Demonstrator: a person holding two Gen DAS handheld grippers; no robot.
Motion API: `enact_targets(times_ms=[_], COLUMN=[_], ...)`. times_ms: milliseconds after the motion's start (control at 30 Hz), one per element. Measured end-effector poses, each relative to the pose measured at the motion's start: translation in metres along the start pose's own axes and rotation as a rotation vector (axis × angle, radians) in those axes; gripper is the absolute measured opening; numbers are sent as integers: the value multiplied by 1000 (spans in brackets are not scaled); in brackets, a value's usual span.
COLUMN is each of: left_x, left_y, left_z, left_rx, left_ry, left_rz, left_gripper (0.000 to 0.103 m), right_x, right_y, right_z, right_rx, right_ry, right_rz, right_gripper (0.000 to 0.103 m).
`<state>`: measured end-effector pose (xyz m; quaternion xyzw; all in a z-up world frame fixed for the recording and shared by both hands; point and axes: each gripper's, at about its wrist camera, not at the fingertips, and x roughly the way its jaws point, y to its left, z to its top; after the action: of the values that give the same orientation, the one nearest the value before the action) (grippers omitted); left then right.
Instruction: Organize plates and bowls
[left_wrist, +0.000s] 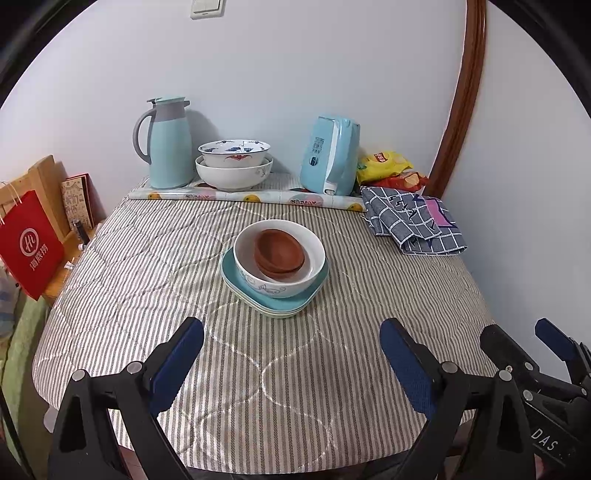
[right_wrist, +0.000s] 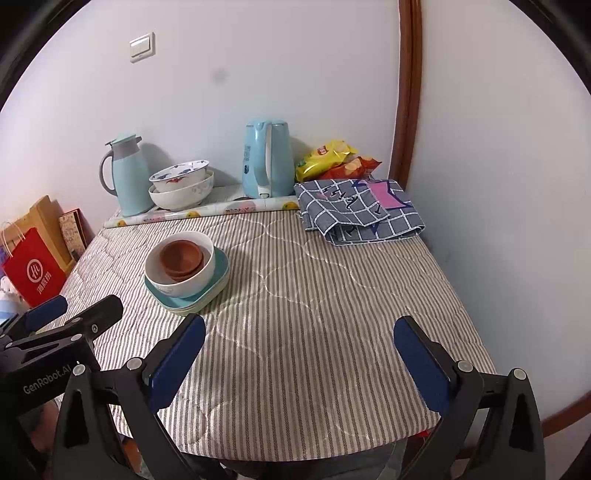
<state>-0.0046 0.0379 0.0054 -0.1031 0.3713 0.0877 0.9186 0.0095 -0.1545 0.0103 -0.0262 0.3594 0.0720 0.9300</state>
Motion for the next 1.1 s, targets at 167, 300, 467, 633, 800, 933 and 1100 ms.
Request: enact_targets(times_ms=[167, 300, 467, 633, 800, 933, 1100], left_x=[0, 0, 1, 1, 0, 0, -1], left_y=[0, 0, -1, -1, -1, -1, -3], left_z=[-1, -1, -1, -1, -1, -2, -2], left_rx=[4, 4, 4, 6, 6, 5, 9], left_ry=[1, 3, 6, 4, 3, 3, 3], left_rz=[2, 0, 0, 2, 2, 2, 0], left_gripper=[97, 97, 97, 97, 97, 97, 97], right_x=[-1, -1, -3, -2, -2, -3, -3], right_y=[-1, -1, -1, -1, -1, -1, -1], right_z=[0, -1, 0, 1, 0, 0, 0], right_rx=[6, 7, 6, 8, 8, 9, 10], right_ry=[-1, 0, -2, 0, -2, -1, 1], right_rz=[0, -1, 0, 4, 2, 4, 1], right_gripper=[101, 101, 101, 101, 101, 101, 101])
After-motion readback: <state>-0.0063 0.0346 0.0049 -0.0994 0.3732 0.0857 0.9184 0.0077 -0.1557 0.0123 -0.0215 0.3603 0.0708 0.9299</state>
